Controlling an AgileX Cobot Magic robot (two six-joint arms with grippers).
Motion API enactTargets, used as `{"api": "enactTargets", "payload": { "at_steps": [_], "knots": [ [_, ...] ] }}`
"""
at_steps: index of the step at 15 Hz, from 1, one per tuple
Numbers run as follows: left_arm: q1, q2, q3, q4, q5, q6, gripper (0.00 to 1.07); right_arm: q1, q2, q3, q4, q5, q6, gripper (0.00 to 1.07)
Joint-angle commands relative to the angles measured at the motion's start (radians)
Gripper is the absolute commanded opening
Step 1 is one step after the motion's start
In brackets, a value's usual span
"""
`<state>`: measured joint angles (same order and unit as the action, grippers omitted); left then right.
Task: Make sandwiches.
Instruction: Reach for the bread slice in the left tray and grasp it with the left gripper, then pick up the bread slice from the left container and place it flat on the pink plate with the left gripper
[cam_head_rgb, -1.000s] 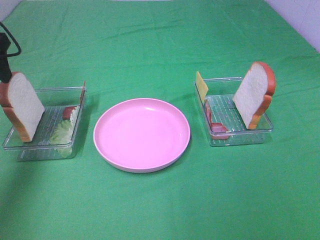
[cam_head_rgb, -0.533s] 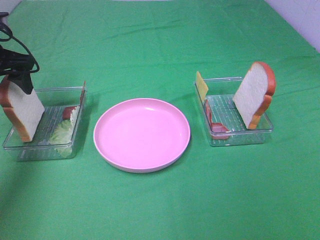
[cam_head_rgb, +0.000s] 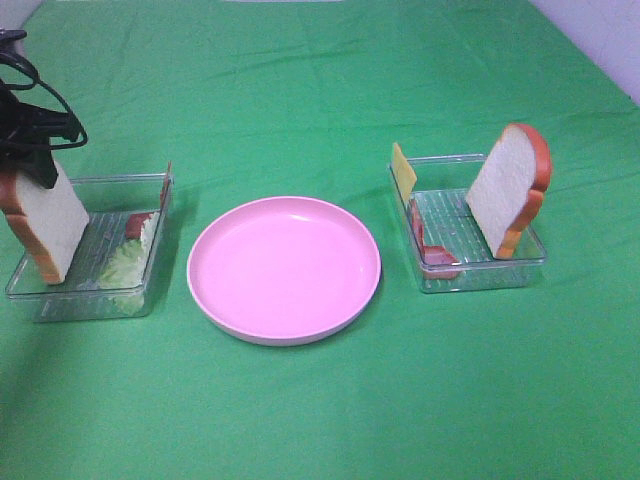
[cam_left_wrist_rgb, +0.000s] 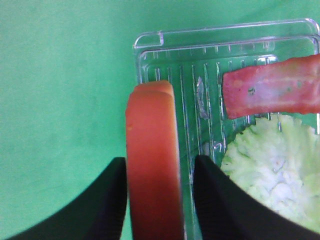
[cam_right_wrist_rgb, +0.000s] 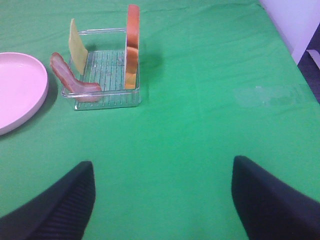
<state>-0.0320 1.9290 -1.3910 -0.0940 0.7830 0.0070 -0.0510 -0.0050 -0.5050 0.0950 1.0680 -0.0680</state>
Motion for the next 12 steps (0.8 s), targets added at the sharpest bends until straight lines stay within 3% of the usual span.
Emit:
{"api": "enactTargets", "payload": {
  "at_steps": [1,2,3,4,8,12],
  "knots": [
    [0.005,0.000,-0.004,-0.011,-0.006,-0.001,0.23,-0.006,-0.009,-0.003,-0.004,-0.012,-0.011,0.72],
    [0.005,0.000,-0.004,-0.015,-0.006,-0.007,0.17,-0.006,-0.009,-0.003,-0.004,-0.012,-0.011,0.72],
    [0.005,0.000,-0.004,-0.018,-0.003,-0.001,0.03,-0.006,-0.009,-0.003,-0.004,-0.012,-0.011,0.72],
    [0.005,-0.001,-0.004,-0.018,0.000,-0.001,0.00,-0.006,-0.009,-0.003,-0.004,-0.012,-0.011,0.72],
    [0.005,-0.016,-0.052,-0.017,0.113,0.000,0.00,-0.006,-0.009,-0.003,-0.004,-0.012,-0.011,0.72],
    [0.005,-0.107,-0.202,-0.023,0.285,0.002,0.00,-0.006,-0.009,-0.003,-0.004,-0.012,-0.011,0.72]
  ]
}}
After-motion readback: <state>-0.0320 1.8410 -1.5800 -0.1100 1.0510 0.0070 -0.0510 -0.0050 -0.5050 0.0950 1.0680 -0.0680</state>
